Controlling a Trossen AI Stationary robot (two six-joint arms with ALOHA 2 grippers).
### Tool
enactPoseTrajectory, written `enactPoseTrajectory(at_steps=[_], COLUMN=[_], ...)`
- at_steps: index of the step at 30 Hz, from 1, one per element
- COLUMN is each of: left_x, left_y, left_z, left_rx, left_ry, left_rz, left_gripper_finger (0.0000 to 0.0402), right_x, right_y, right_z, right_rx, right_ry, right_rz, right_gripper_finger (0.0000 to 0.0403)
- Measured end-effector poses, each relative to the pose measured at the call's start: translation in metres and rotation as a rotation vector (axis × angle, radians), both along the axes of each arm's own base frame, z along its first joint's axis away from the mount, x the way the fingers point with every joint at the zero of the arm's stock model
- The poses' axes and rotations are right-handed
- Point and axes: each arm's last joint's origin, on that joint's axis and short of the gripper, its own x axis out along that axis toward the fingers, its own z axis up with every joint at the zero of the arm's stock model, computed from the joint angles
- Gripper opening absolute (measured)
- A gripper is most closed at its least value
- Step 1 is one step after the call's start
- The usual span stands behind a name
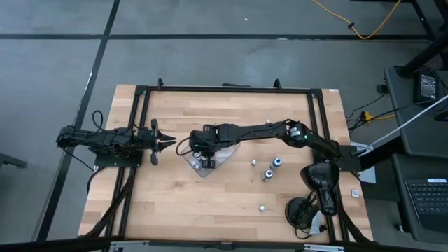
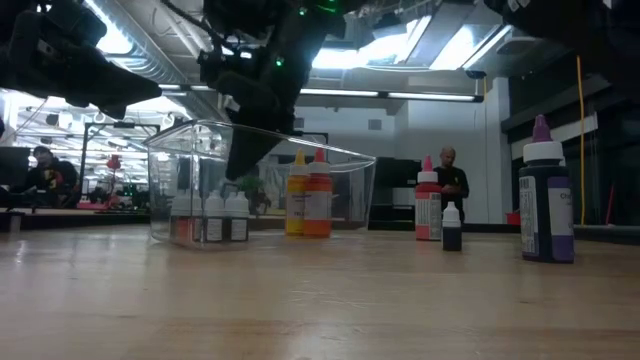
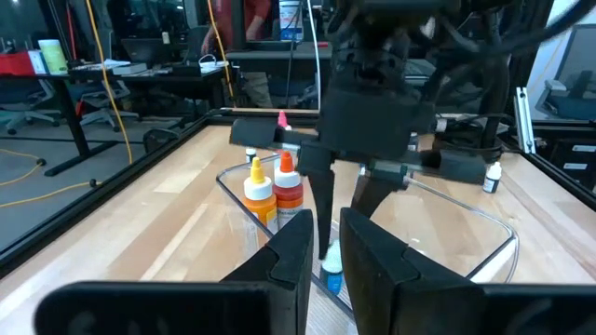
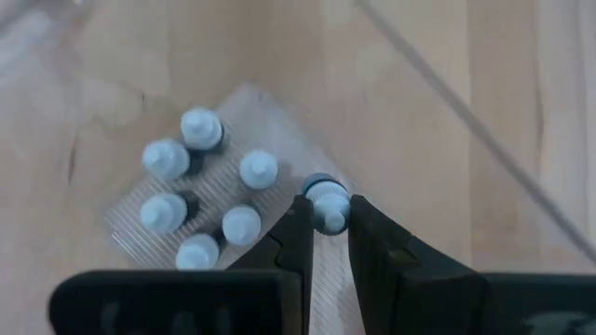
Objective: Pick & Place food coloring
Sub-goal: Put the small blue food coloring bottle into the transparent bin
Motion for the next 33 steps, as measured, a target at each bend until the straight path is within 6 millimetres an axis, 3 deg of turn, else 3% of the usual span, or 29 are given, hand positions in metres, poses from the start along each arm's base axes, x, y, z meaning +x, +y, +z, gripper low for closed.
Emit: enactPoseTrajectory(at_steps=[10, 21, 33], left_x=[0.000, 0.000, 0.000], left_y=[0.000, 0.000, 0.000], left_z=[0.000, 0.000, 0.000], left_rx=[0.000, 0.000, 0.000], left_ry=[0.000, 0.000, 0.000], left_rz=[0.000, 0.000, 0.000], left_gripper_finger=[0.0057, 0.0055, 0.0053], right_x=[0.003, 0.003, 0.003], right_y=[0.001, 0.001, 0.001], right_z=[-0.023, -0.026, -0.027], right_rx=[0.028, 0.031, 0.026], right_ry=[0.066, 0.071, 0.075], right_rz=[0.031, 0.034, 0.036], right_gripper_finger=[0.0054, 0.0055, 0.0114])
